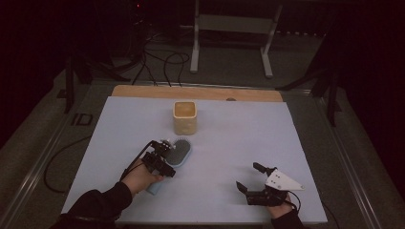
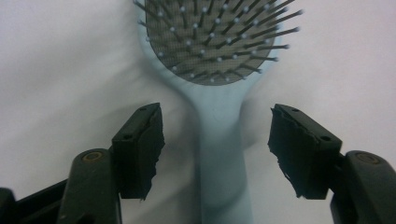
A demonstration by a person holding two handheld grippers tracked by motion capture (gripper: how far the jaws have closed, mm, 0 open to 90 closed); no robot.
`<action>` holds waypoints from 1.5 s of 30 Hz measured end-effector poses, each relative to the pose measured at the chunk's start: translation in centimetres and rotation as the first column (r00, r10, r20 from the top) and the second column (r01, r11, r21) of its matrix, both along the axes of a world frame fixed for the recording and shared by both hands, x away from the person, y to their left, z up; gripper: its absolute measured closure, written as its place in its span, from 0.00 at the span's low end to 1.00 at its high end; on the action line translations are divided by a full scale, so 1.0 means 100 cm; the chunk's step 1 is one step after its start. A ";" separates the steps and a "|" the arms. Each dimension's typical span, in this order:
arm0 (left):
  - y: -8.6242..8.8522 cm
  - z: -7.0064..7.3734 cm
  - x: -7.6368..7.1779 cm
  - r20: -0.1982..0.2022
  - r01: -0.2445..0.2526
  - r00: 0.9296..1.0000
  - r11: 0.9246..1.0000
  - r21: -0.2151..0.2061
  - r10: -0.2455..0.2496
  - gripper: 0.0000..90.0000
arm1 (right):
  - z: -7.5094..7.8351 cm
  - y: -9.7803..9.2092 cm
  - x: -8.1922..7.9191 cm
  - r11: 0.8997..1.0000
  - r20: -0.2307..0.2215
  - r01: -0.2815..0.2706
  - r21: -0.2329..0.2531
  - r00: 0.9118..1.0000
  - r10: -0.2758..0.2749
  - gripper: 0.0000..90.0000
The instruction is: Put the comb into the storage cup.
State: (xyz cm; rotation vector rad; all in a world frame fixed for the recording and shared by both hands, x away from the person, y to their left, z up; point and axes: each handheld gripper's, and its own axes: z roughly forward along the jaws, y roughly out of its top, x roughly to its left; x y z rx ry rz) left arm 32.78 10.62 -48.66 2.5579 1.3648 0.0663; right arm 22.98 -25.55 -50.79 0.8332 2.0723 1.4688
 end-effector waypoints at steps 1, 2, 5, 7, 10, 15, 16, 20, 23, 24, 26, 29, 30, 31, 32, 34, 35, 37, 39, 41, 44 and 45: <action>-0.001 -0.001 0.001 -0.009 -0.002 1.000 1.000 0.003 0.002 0.45 | 0.000 0.000 0.000 1.000 -0.001 0.000 0.000 1.000 0.000 0.10; -0.002 -0.002 0.001 -0.011 0.004 1.000 1.000 0.019 -0.003 0.46 | 0.000 0.000 -0.001 1.000 -0.001 -0.002 -0.002 1.000 0.002 0.10; -0.003 -0.001 0.002 0.003 0.004 1.000 0.999 0.033 -0.004 0.55 | 0.000 0.000 0.000 1.000 0.001 0.000 0.004 1.000 0.000 0.10; -0.004 -0.002 0.003 -0.005 0.008 1.000 0.999 0.037 -0.008 0.57 | 0.000 0.000 0.000 1.000 -0.002 -0.001 0.004 1.000 0.001 0.10; -0.005 -0.002 0.005 -0.012 0.014 1.000 0.999 0.052 -0.013 0.59 | 0.000 0.001 -0.001 1.000 -0.001 -0.003 0.001 1.000 0.003 0.10; -0.008 -0.001 0.006 -0.012 0.024 1.000 0.998 0.050 -0.023 0.67 | 0.000 0.000 -0.001 1.000 0.001 -0.003 0.001 1.000 0.003 0.10; -0.007 -0.001 0.006 -0.011 0.018 1.000 0.999 0.047 -0.018 0.69 | 0.000 0.000 0.000 1.000 0.000 0.000 0.005 1.000 0.000 0.10; -0.004 -0.002 0.006 -0.019 0.003 1.000 1.000 0.028 -0.003 0.71 | 0.000 0.001 -0.001 1.000 -0.002 -0.006 -0.004 1.000 0.006 0.10; -0.003 -0.003 0.006 -0.015 -0.012 1.000 1.000 0.022 0.013 0.73 | 0.000 0.001 0.000 1.000 0.000 -0.007 0.001 1.000 0.007 0.10; -0.003 -0.003 0.006 -0.013 -0.013 1.000 1.000 0.019 0.013 0.74 | 0.000 0.001 -0.001 1.000 0.000 -0.008 -0.001 1.000 0.008 0.10; -0.002 -0.003 0.006 -0.011 -0.005 1.000 1.000 0.020 0.006 0.75 | 0.000 0.001 0.000 1.000 0.000 -0.006 0.000 1.000 0.006 0.10; -0.001 -0.003 0.007 -0.015 -0.005 1.000 1.000 0.014 0.005 0.77 | 0.000 0.001 0.000 1.000 0.000 -0.004 0.003 1.000 0.004 0.10; 0.000 -0.003 0.008 -0.020 -0.003 1.000 1.000 0.009 0.003 0.77 | 0.000 0.001 0.000 1.000 0.000 -0.006 0.000 1.000 0.006 0.10; 0.000 -0.003 0.008 -0.019 -0.001 1.000 1.000 0.007 0.001 0.77 | 0.000 0.001 0.000 1.000 -0.001 -0.007 0.001 1.000 0.007 0.10; 0.001 -0.003 0.008 -0.018 -0.001 1.000 1.000 0.004 0.001 0.77 | 0.000 0.001 0.000 1.000 0.000 -0.007 0.002 1.000 0.007 0.10; 0.002 -0.003 0.008 -0.020 0.002 1.000 1.000 -0.005 -0.002 0.77 | 0.000 0.001 0.000 1.000 0.001 -0.007 0.001 1.000 0.007 0.10; 0.002 -0.003 0.008 -0.019 0.003 1.000 1.000 -0.011 -0.003 0.77 | 0.000 0.001 0.000 1.000 0.001 -0.007 0.001 1.000 0.007 0.10; 0.005 -0.003 0.008 -0.018 0.009 1.000 1.000 -0.026 -0.009 0.78 | 0.000 0.001 0.000 1.000 -0.001 -0.002 0.006 1.000 0.002 0.10; 0.008 -0.003 0.008 -0.017 0.009 1.000 0.999 -0.048 -0.009 0.78 | 0.000 0.001 0.000 1.000 0.000 -0.002 0.004 1.000 0.002 0.10; 0.010 -0.003 0.006 -0.007 0.011 1.000 0.998 -0.057 -0.012 0.78 | 0.000 0.001 0.000 1.000 0.000 -0.001 0.009 1.000 0.001 0.10; 0.012 -0.003 0.003 0.012 0.034 0.999 0.998 -0.061 -0.033 0.78 | 0.000 0.001 0.000 1.000 0.000 -0.003 0.007 1.000 0.003 0.10; 0.013 -0.003 0.001 0.020 0.045 0.999 0.997 -0.064 -0.043 0.78 | 0.000 0.001 0.000 1.000 0.000 -0.002 0.008 1.000 0.002 0.10</action>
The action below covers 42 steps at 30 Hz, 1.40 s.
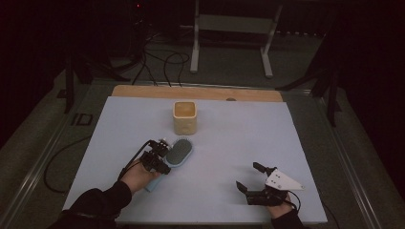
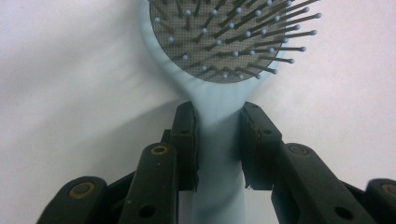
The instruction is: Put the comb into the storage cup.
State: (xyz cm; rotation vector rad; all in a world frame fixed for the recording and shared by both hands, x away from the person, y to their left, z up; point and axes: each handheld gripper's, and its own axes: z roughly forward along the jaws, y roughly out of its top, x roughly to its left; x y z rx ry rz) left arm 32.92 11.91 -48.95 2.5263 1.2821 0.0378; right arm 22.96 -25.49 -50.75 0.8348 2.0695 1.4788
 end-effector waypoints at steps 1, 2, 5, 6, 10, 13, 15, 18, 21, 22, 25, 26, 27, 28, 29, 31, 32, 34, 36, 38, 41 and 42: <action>0.001 0.000 -0.001 -0.002 0.004 1.000 1.000 -0.005 -0.004 0.78 | 0.000 0.000 0.000 1.000 0.000 0.000 0.000 1.000 0.000 0.10; 0.001 0.000 -0.002 0.004 0.010 1.000 1.000 -0.005 -0.010 0.78 | 0.000 0.000 0.000 1.000 0.000 0.000 0.001 1.000 0.000 0.10; 0.002 0.001 -0.007 0.022 0.033 0.999 0.999 -0.015 -0.033 0.78 | 0.000 0.000 0.000 1.000 0.000 0.000 0.000 1.000 0.000 0.10; 0.002 0.002 -0.008 0.034 0.040 0.999 0.999 -0.019 -0.039 0.78 | 0.000 0.000 0.000 1.000 0.000 0.000 0.000 1.000 0.000 0.10; 0.001 0.006 -0.013 0.070 0.065 0.996 0.997 -0.029 -0.063 0.78 | 0.000 0.000 0.000 1.000 -0.001 0.003 0.000 1.000 -0.003 0.10; 0.000 0.012 -0.015 0.092 0.081 0.993 0.996 -0.040 -0.077 0.78 | 0.000 0.000 0.000 1.000 0.000 0.003 -0.001 1.000 -0.003 0.10; 0.000 0.015 -0.016 0.108 0.089 0.991 0.995 -0.052 -0.083 0.78 | 0.000 0.000 0.000 1.000 0.000 0.002 0.000 1.000 -0.002 0.10; 0.000 0.019 -0.017 0.135 0.097 0.987 0.993 -0.067 -0.088 0.78 | 0.000 0.000 0.000 1.000 0.000 0.003 0.000 1.000 -0.003 0.10; -0.001 0.022 -0.019 0.162 0.100 0.983 0.991 -0.086 -0.086 0.78 | 0.000 0.000 0.000 1.000 0.000 0.003 0.000 1.000 -0.003 0.10; -0.001 0.023 -0.019 0.168 0.098 0.982 0.991 -0.091 -0.082 0.78 | 0.000 0.000 0.001 1.000 0.001 0.002 -0.002 1.000 -0.002 0.10; -0.001 0.027 -0.020 0.185 0.107 0.979 0.989 -0.101 -0.087 0.78 | 0.000 0.000 0.000 1.000 -0.002 0.003 0.001 1.000 -0.003 0.10; -0.001 0.028 -0.020 0.192 0.108 0.978 0.988 -0.110 -0.086 0.78 | 0.000 0.000 0.000 1.000 -0.001 0.003 0.001 1.000 -0.003 0.10; -0.001 0.029 -0.021 0.208 0.108 0.975 0.988 -0.114 -0.083 0.78 | 0.000 0.000 0.000 1.000 -0.001 0.002 0.002 1.000 -0.002 0.10; -0.001 0.031 -0.021 0.214 0.105 0.974 0.987 -0.122 -0.077 0.78 | 0.000 0.000 0.000 1.000 -0.001 0.002 0.002 1.000 -0.002 0.10; 0.000 0.033 -0.021 0.219 0.106 0.973 0.986 -0.129 -0.076 0.78 | 0.000 0.000 0.000 1.000 -0.001 0.003 0.000 1.000 -0.003 0.10; 0.000 0.036 -0.021 0.238 0.105 0.969 0.985 -0.135 -0.071 0.78 | 0.000 0.000 0.000 1.000 -0.001 0.003 0.002 1.000 -0.003 0.10; 0.000 0.037 -0.021 0.240 0.112 0.968 0.984 -0.141 -0.075 0.78 | 0.000 0.000 0.000 1.000 -0.001 0.003 0.002 1.000 -0.003 0.10; -0.001 0.041 -0.022 0.257 0.114 0.964 0.982 -0.148 -0.073 0.78 | 0.000 0.000 0.001 1.000 0.002 0.002 -0.002 1.000 -0.002 0.10; -0.001 0.044 -0.021 0.265 0.119 0.961 0.980 -0.158 -0.074 0.78 | 0.000 0.000 0.000 1.000 0.000 0.003 0.000 1.000 -0.003 0.10; 0.000 0.048 -0.020 0.283 0.112 0.957 0.977 -0.183 -0.057 0.78 | 0.000 0.000 0.000 1.000 0.002 0.004 -0.002 1.000 -0.004 0.10; 0.001 0.054 -0.019 0.305 0.108 0.952 0.972 -0.208 -0.040 0.78 | 0.001 0.000 0.000 1.000 0.005 0.002 -0.003 1.000 -0.002 0.10; 0.001 0.056 -0.019 0.314 0.111 0.949 0.971 -0.212 -0.040 0.78 | 0.000 0.000 0.000 1.000 0.004 0.002 -0.003 1.000 -0.002 0.10</action>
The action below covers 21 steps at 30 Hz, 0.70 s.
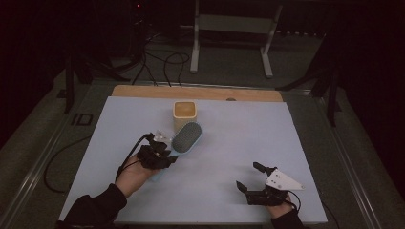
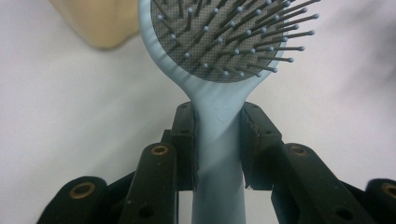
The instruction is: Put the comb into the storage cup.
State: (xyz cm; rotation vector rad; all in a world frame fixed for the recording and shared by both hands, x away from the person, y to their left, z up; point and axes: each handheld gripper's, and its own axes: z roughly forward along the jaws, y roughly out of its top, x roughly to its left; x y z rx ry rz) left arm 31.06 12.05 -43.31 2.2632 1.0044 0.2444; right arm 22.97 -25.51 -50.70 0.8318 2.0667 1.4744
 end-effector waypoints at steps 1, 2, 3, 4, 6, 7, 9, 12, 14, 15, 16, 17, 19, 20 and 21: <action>0.000 0.003 0.000 0.009 -0.002 1.000 1.000 -0.005 0.002 0.78 | 0.000 0.000 0.000 1.000 -0.002 0.001 0.001 1.000 -0.001 0.10; 0.000 0.005 0.001 0.014 -0.003 1.000 1.000 -0.016 0.004 0.78 | 0.000 0.000 0.000 1.000 -0.002 0.002 0.002 1.000 -0.002 0.10; 0.000 0.008 0.001 0.022 -0.004 1.000 1.000 -0.022 0.005 0.78 | 0.000 0.000 0.000 1.000 -0.001 0.002 0.000 1.000 -0.002 0.10; 0.000 0.010 0.001 0.031 -0.004 0.999 1.000 -0.026 0.005 0.78 | 0.000 0.000 0.000 1.000 0.000 0.001 0.001 1.000 -0.001 0.10; 0.000 0.014 0.002 0.038 -0.004 0.999 0.999 -0.044 0.005 0.78 | 0.000 0.000 0.000 1.000 0.002 0.000 0.000 1.000 0.000 0.10; 0.000 0.015 0.002 0.045 -0.008 0.999 0.999 -0.048 0.010 0.78 | 0.000 0.000 0.000 1.000 0.002 0.000 0.000 1.000 0.000 0.10; -0.001 0.017 0.002 0.064 -0.004 0.998 0.999 -0.053 0.007 0.78 | 0.000 0.000 0.000 1.000 0.002 0.000 0.000 1.000 0.000 0.10; -0.001 0.020 0.004 0.077 -0.006 0.997 0.998 -0.068 0.012 0.78 | 0.000 0.000 0.000 1.000 0.002 0.000 0.000 1.000 0.000 0.10; -0.001 0.021 0.005 0.078 -0.008 0.997 0.997 -0.074 0.014 0.78 | 0.000 0.000 0.000 1.000 0.001 0.001 0.001 1.000 -0.001 0.10; 0.000 0.023 0.006 0.090 -0.020 0.996 0.996 -0.088 0.028 0.78 | 0.000 0.000 0.000 1.000 0.001 0.001 0.001 1.000 -0.001 0.10; 0.000 0.025 0.007 0.094 -0.021 0.995 0.995 -0.097 0.030 0.78 | 0.000 0.000 0.000 1.000 0.001 0.001 0.000 1.000 -0.001 0.10; 0.000 0.026 0.008 0.102 -0.021 0.994 0.995 -0.101 0.031 0.78 | 0.000 0.000 0.000 1.000 0.001 0.001 0.000 1.000 -0.001 0.10; 0.001 0.030 0.010 0.109 -0.023 0.993 0.994 -0.111 0.035 0.78 | 0.000 0.000 0.000 1.000 0.004 0.003 -0.001 1.000 -0.003 0.10; 0.002 0.032 0.010 0.120 -0.025 0.992 0.993 -0.114 0.039 0.78 | 0.001 0.000 0.000 1.000 0.006 0.003 -0.002 1.000 -0.003 0.10; 0.002 0.034 0.011 0.124 -0.029 0.991 0.992 -0.120 0.044 0.78 | 0.001 -0.001 0.000 1.000 0.007 0.004 -0.001 1.000 -0.004 0.10</action>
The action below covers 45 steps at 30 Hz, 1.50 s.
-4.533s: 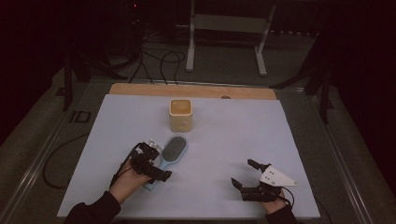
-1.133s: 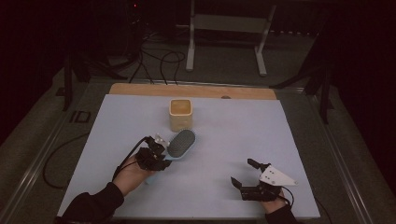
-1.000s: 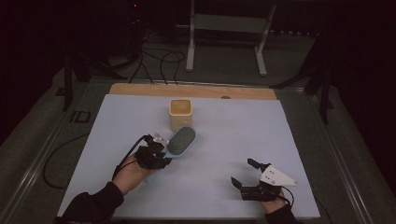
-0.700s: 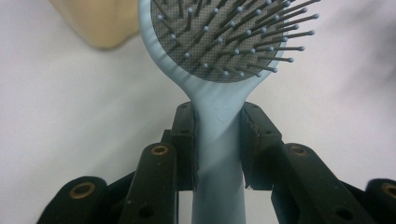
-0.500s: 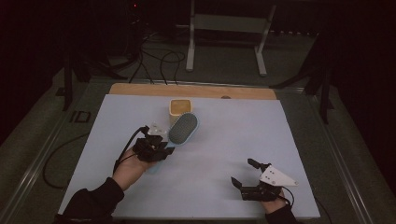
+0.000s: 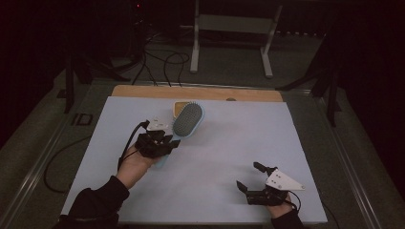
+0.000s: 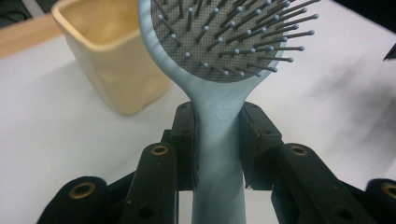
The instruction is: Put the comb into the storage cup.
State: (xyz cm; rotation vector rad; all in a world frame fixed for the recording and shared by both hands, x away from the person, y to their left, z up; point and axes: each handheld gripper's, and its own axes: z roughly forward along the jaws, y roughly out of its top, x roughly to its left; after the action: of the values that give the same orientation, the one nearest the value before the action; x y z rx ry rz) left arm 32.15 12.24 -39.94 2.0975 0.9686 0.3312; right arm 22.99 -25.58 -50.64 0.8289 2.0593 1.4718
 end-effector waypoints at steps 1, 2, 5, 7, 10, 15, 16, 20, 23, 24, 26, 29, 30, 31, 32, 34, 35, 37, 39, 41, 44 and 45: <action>0.000 0.002 0.001 0.004 -0.001 1.000 1.000 -0.002 0.001 0.78 | 0.000 0.000 0.000 1.000 -0.002 0.002 0.002 1.000 -0.002 0.10; 0.001 0.004 0.001 0.012 -0.005 1.000 1.000 -0.009 0.005 0.78 | 0.000 0.000 0.000 1.000 0.000 0.002 0.000 1.000 -0.002 0.10; 0.003 0.010 0.003 0.026 -0.017 0.999 0.999 -0.036 0.018 0.78 | 0.000 0.000 0.000 1.000 0.002 0.000 0.000 1.000 0.000 0.10; 0.004 0.013 0.004 0.045 -0.018 0.999 0.999 -0.041 0.019 0.78 | 0.000 0.000 0.000 1.000 0.001 0.001 0.000 1.000 -0.001 0.10; 0.005 0.018 0.007 0.061 -0.027 0.998 0.999 -0.048 0.030 0.78 | 0.000 0.000 0.000 1.000 0.001 0.003 -0.001 1.000 -0.003 0.10; 0.007 0.028 0.014 0.080 -0.047 0.995 0.996 -0.080 0.054 0.78 | 0.000 0.000 0.000 1.000 0.001 0.002 -0.001 1.000 -0.002 0.10; 0.007 0.029 0.016 0.093 -0.053 0.994 0.995 -0.082 0.060 0.78 | 0.000 0.000 0.000 1.000 0.002 0.001 -0.001 1.000 -0.001 0.10; 0.007 0.035 0.021 0.124 -0.070 0.989 0.993 -0.093 0.081 0.78 | 0.000 -0.001 0.000 1.000 0.002 0.001 0.001 1.000 -0.001 0.10; 0.007 0.038 0.024 0.128 -0.072 0.988 0.992 -0.103 0.085 0.78 | 0.001 -0.001 0.000 1.000 0.002 0.001 0.004 1.000 -0.001 0.10; 0.006 0.040 0.026 0.146 -0.079 0.985 0.992 -0.101 0.093 0.78 | 0.001 0.000 0.000 1.000 0.000 0.002 0.006 1.000 -0.002 0.10; 0.006 0.042 0.029 0.159 -0.081 0.982 0.991 -0.103 0.097 0.78 | 0.001 -0.001 0.000 1.000 0.002 0.001 0.005 1.000 -0.001 0.10; 0.005 0.044 0.033 0.163 -0.085 0.981 0.989 -0.120 0.104 0.78 | 0.001 -0.001 0.000 1.000 0.002 0.000 0.003 1.000 0.000 0.10; 0.004 0.044 0.034 0.165 -0.082 0.981 0.989 -0.123 0.102 0.78 | 0.001 0.000 0.000 1.000 0.002 0.000 0.006 1.000 0.000 0.10; 0.003 0.045 0.036 0.172 -0.082 0.980 0.989 -0.126 0.104 0.78 | 0.001 -0.001 0.000 1.000 0.002 0.001 0.001 1.000 -0.001 0.10; 0.003 0.045 0.036 0.179 -0.084 0.978 0.988 -0.126 0.106 0.78 | 0.000 0.000 0.000 1.000 0.002 0.000 0.001 1.000 0.000 0.10; 0.003 0.047 0.041 0.179 -0.080 0.978 0.986 -0.143 0.105 0.78 | 0.001 0.000 0.000 1.000 0.002 0.000 0.000 1.000 0.000 0.10; 0.002 0.047 0.043 0.185 -0.093 0.975 0.985 -0.146 0.120 0.78 | 0.001 0.000 0.000 1.000 0.003 0.000 0.001 1.000 0.000 0.10; 0.002 0.049 0.047 0.182 -0.094 0.976 0.982 -0.163 0.123 0.78 | 0.001 -0.001 0.000 1.000 0.002 0.001 0.001 1.000 -0.001 0.10; 0.001 0.050 0.051 0.191 -0.103 0.972 0.979 -0.174 0.136 0.78 | 0.000 -0.001 0.000 1.000 0.002 -0.001 0.001 1.000 0.001 0.10; 0.000 0.052 0.055 0.199 -0.105 0.970 0.978 -0.178 0.140 0.78 | 0.000 -0.001 0.000 1.000 0.002 -0.002 0.003 1.000 0.002 0.10; -0.002 0.055 0.062 0.214 -0.106 0.966 0.977 -0.182 0.145 0.78 | 0.000 -0.001 0.000 1.000 0.002 -0.002 0.003 1.000 0.002 0.10; -0.002 0.056 0.064 0.217 -0.104 0.965 0.975 -0.194 0.146 0.78 | 0.000 -0.001 0.000 1.000 0.002 -0.002 0.003 1.000 0.002 0.10</action>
State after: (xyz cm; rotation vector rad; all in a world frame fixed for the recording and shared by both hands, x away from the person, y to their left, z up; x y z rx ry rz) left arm 38.58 12.06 -34.33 1.7920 0.9568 0.5197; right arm 22.97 -25.64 -50.59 0.8265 2.0575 1.4762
